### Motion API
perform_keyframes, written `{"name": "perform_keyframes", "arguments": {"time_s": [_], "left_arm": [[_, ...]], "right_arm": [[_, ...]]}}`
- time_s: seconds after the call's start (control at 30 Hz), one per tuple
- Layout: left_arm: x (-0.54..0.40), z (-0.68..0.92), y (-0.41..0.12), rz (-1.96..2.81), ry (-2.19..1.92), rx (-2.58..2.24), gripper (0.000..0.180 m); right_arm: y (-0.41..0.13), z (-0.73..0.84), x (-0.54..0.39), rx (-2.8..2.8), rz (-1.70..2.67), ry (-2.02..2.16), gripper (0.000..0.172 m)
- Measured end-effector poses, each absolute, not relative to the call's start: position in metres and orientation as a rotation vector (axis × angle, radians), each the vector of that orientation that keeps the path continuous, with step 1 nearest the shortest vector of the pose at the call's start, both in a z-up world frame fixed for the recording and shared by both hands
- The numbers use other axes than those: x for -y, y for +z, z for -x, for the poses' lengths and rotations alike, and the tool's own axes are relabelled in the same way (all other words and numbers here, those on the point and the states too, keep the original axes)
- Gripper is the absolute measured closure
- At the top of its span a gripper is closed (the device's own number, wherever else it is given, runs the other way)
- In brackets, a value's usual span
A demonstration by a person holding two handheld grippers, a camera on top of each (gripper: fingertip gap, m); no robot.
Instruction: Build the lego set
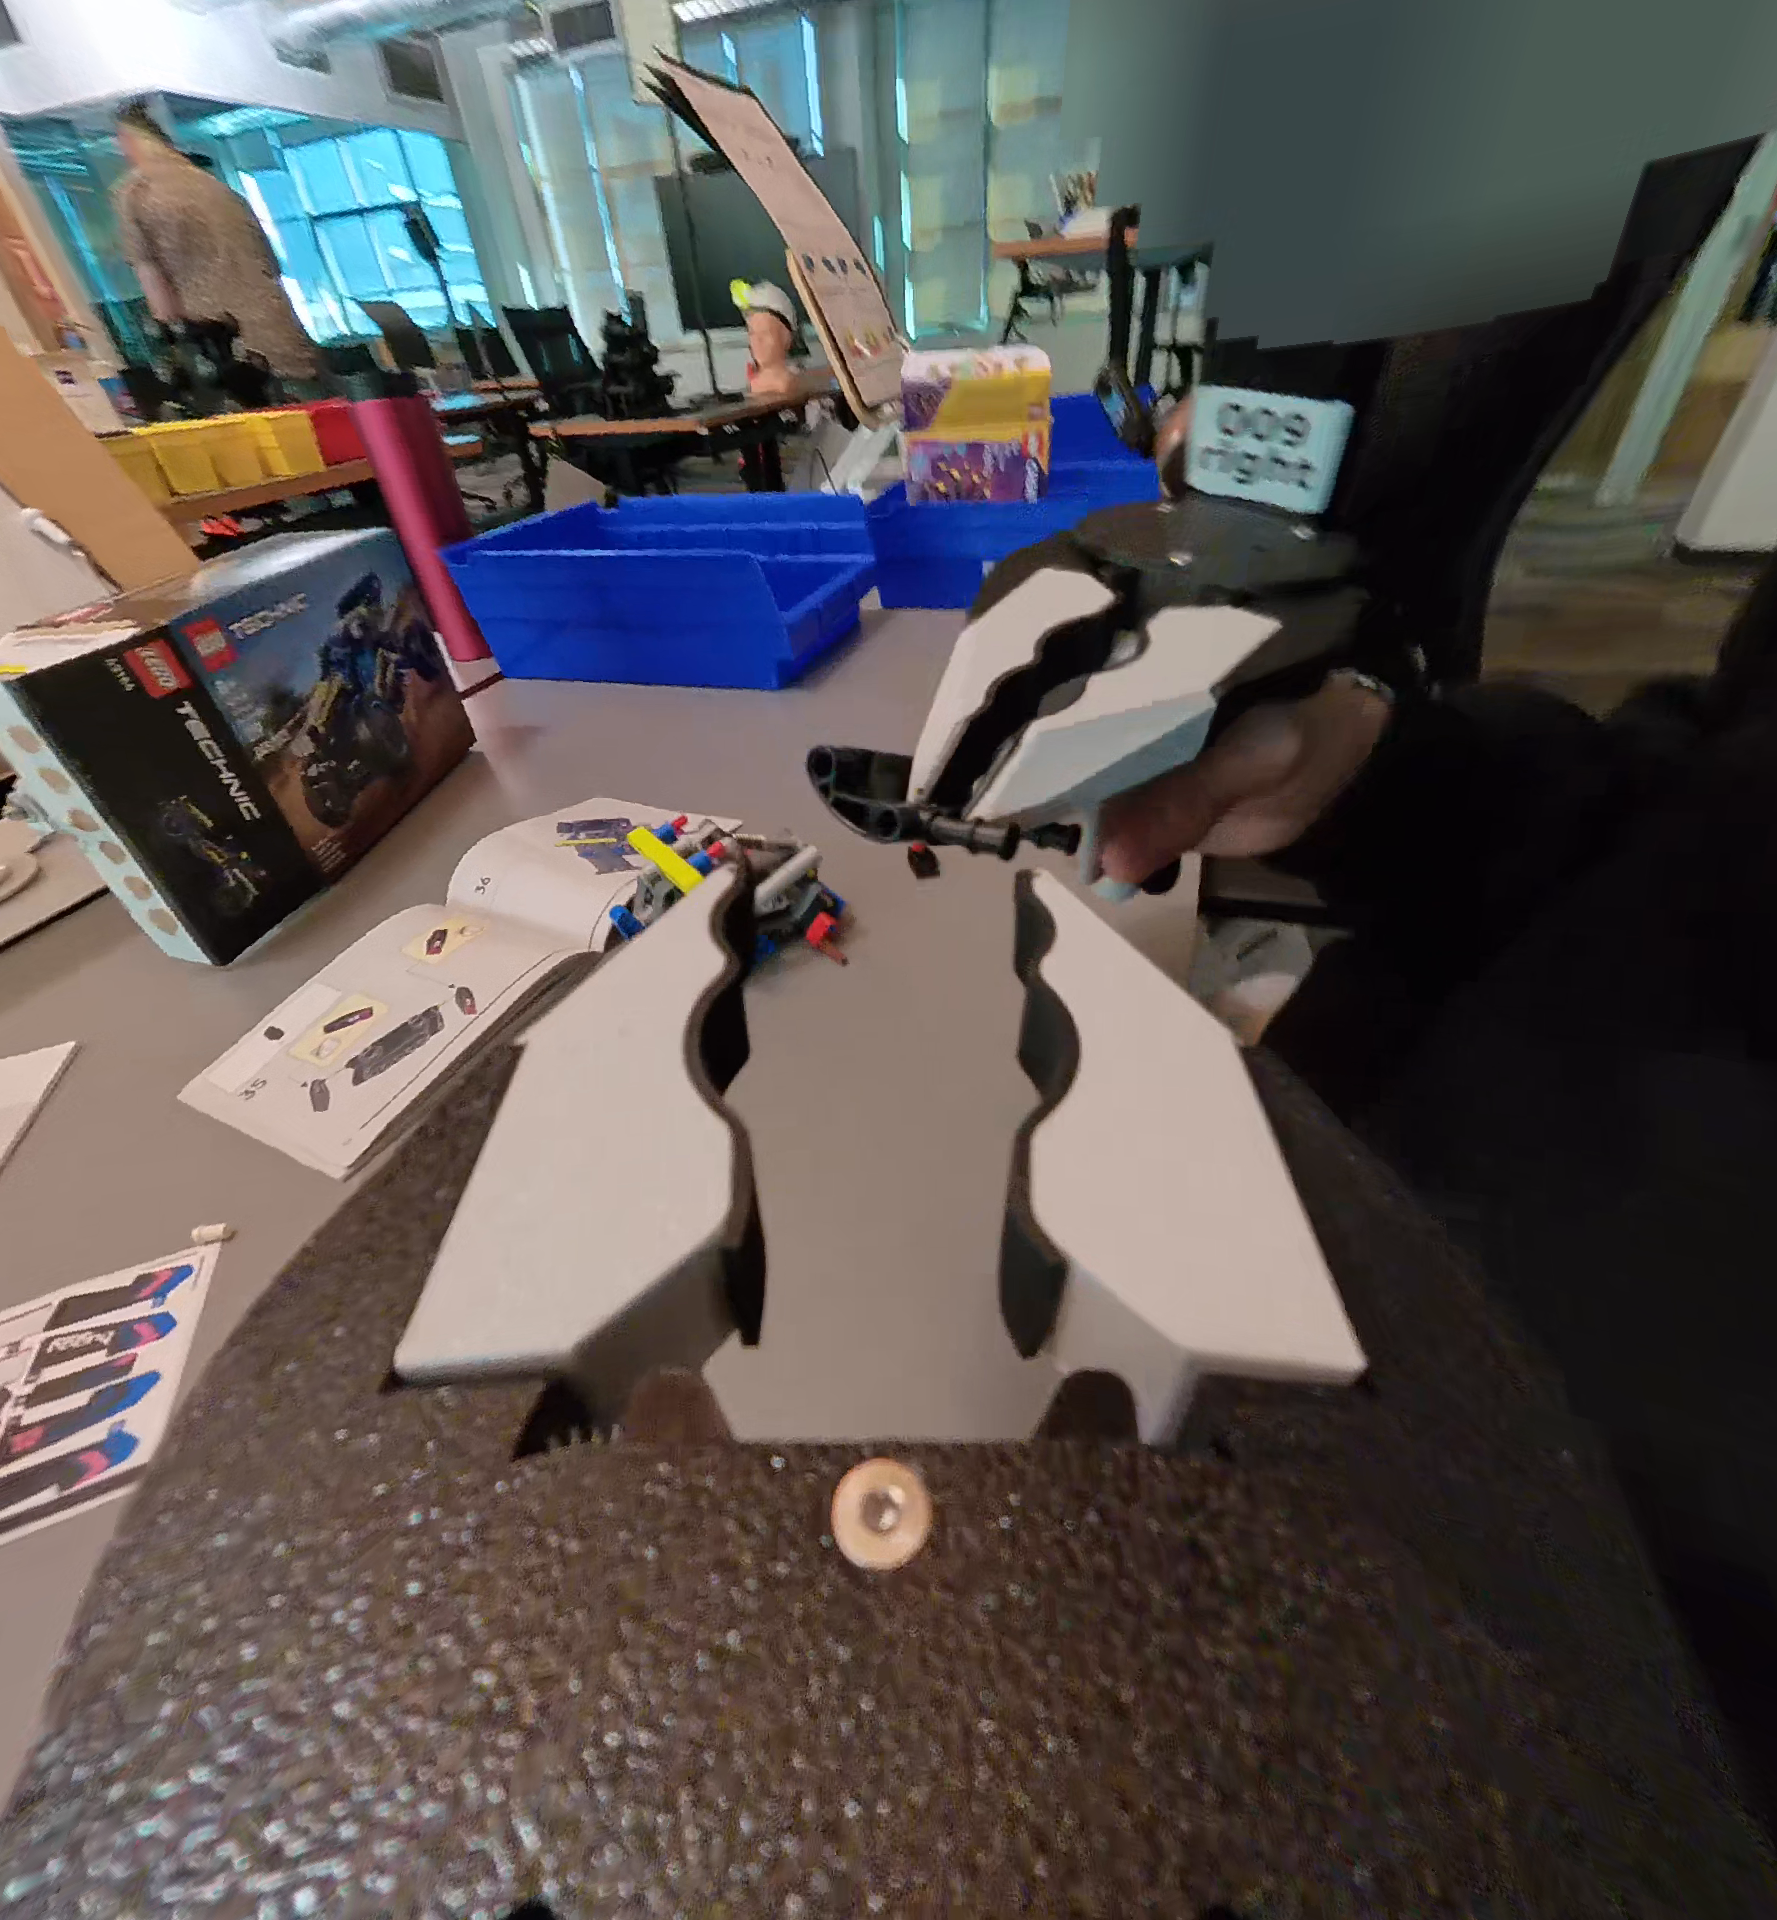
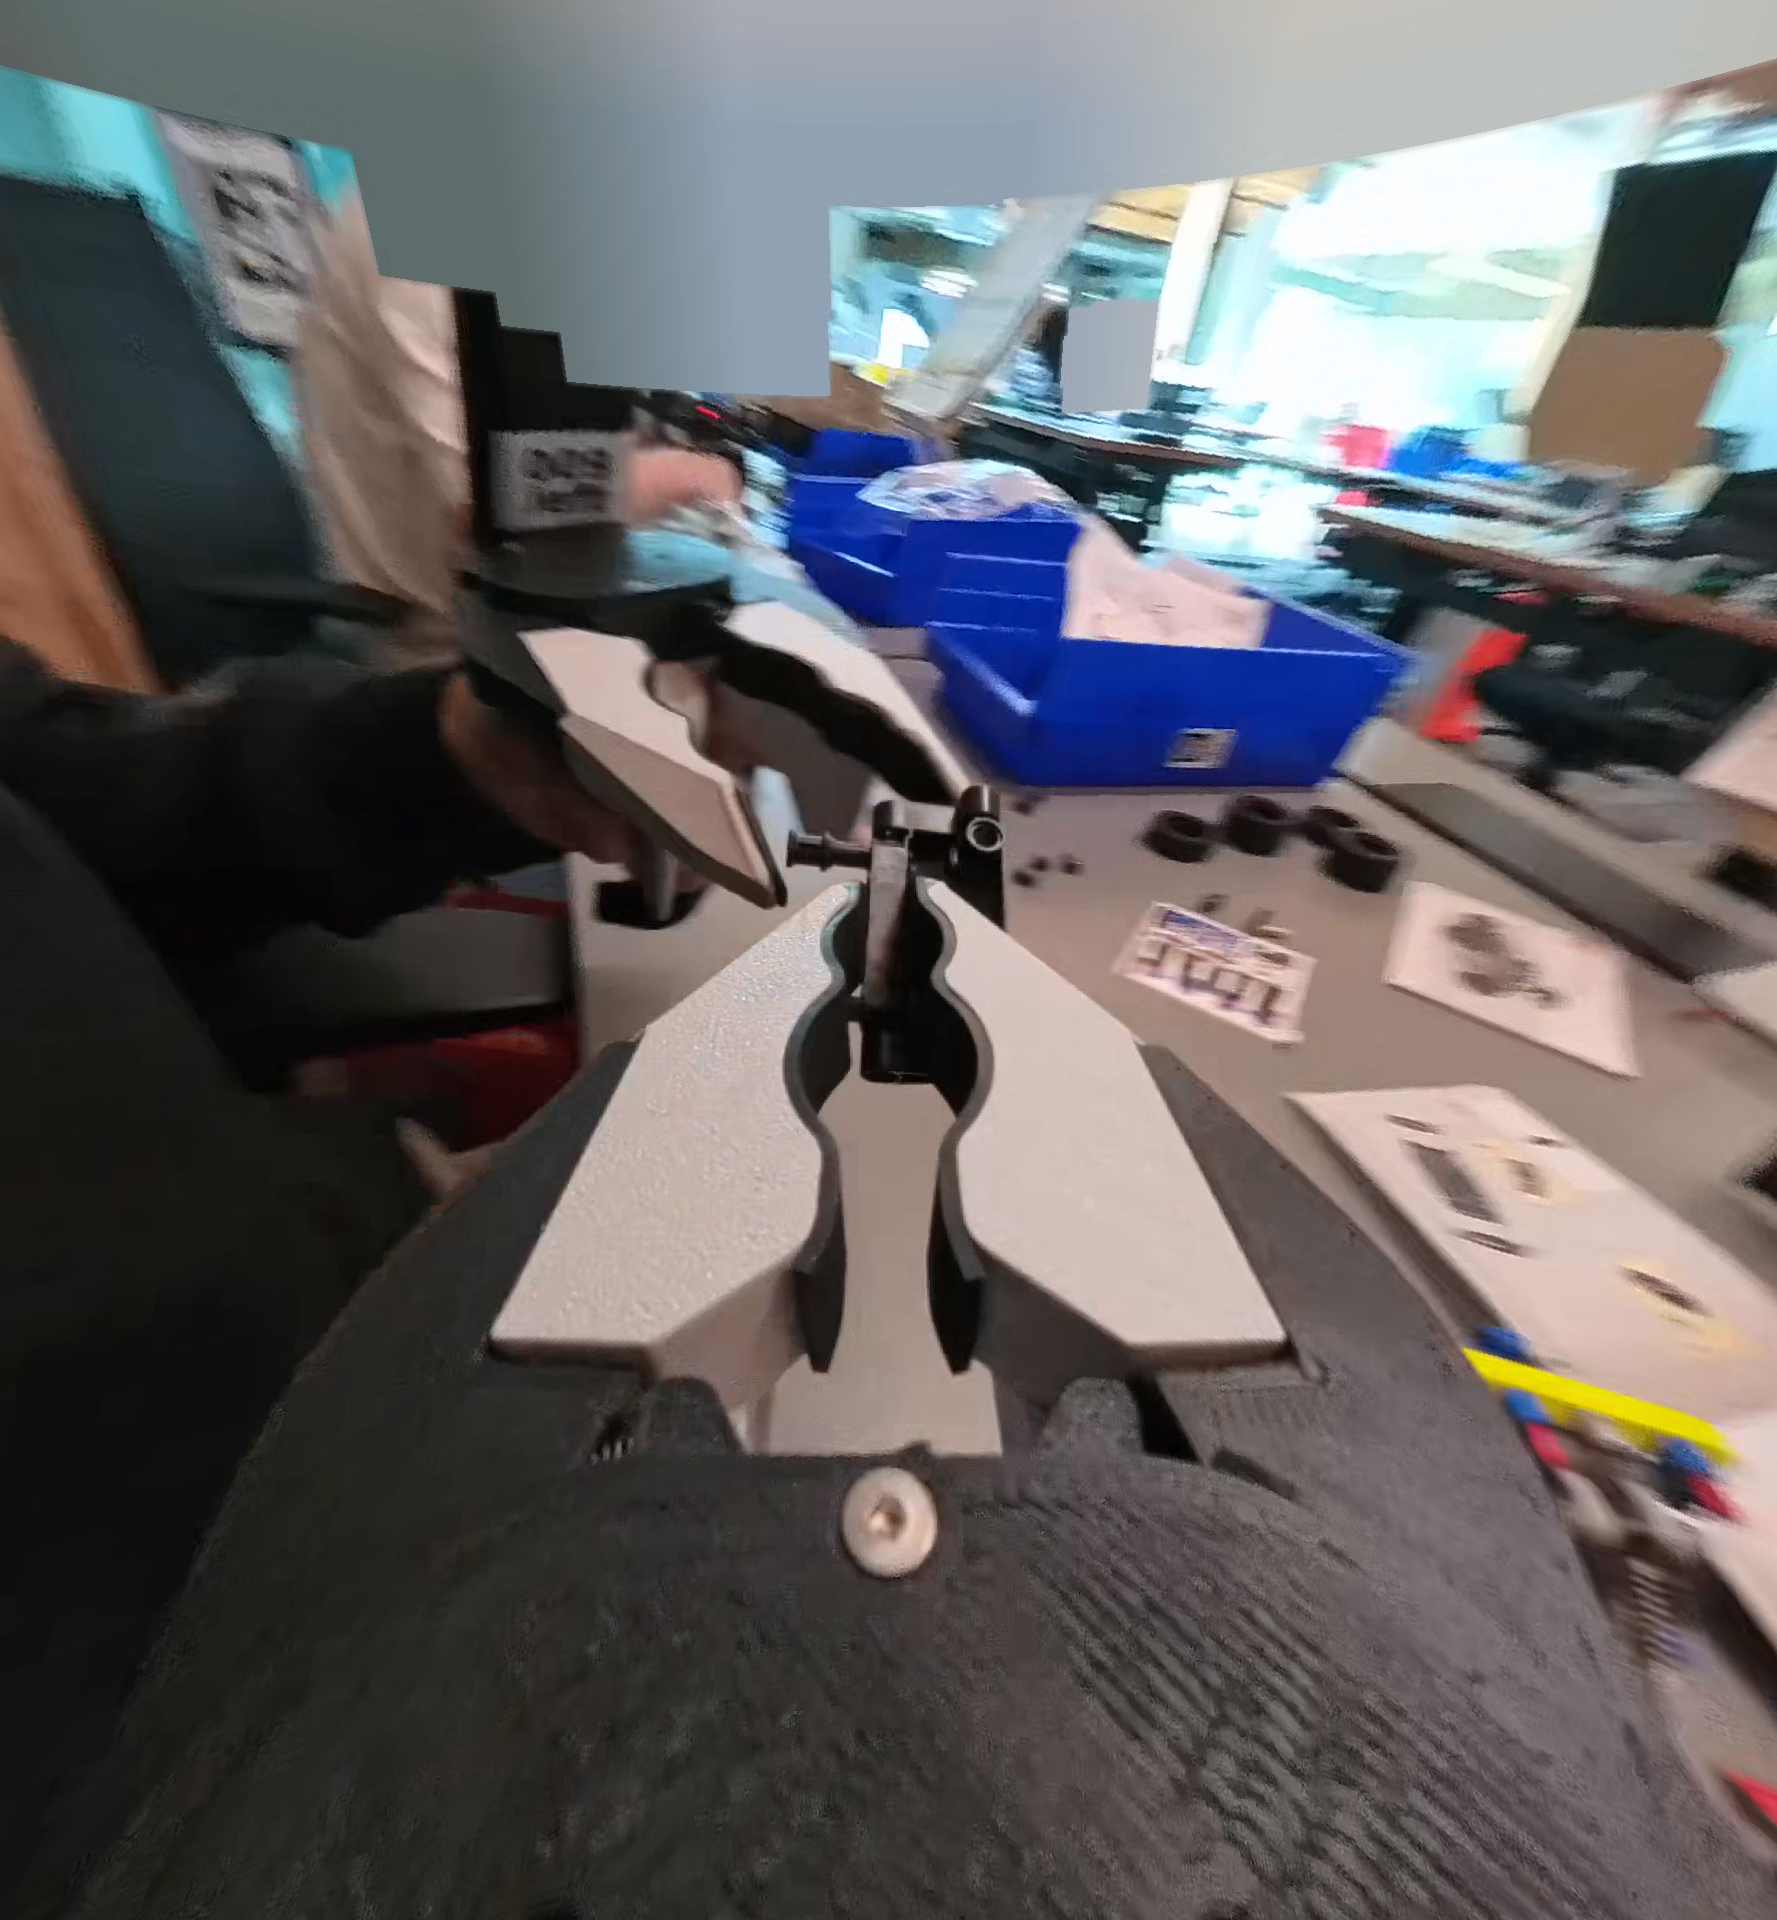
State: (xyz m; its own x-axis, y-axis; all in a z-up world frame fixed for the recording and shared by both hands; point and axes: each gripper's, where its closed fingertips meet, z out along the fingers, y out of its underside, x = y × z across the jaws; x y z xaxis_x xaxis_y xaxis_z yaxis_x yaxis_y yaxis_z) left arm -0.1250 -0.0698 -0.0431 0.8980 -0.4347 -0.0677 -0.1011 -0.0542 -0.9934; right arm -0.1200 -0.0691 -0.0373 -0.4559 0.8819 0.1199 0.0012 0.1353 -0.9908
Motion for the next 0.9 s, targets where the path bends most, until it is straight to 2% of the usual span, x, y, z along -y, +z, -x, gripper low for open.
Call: {"name": "perform_keyframes", "arguments": {"time_s": [0.07, 0.13, 0.33, 0.9], "left_arm": [[0.073, 0.118, -0.049, 1.661, -0.29, -0.517, 0.121], [0.079, 0.105, -0.059, 1.724, -0.331, -0.632, 0.121], [0.082, 0.092, -0.082, 1.858, -0.376, -0.745, 0.137], [0.088, 0.09, -0.104, 1.85, -0.241, -0.831, 0.137]], "right_arm": [[-0.042, 0.114, 0.078, 1.678, 0.849, 1.551, 0.167], [-0.049, 0.111, 0.084, 1.733, 0.817, 1.58, 0.167], [-0.069, 0.109, 0.103, 1.904, 0.687, 1.42, 0.167], [-0.089, 0.103, 0.11, 2.046, 0.666, 1.423, 0.167]]}}
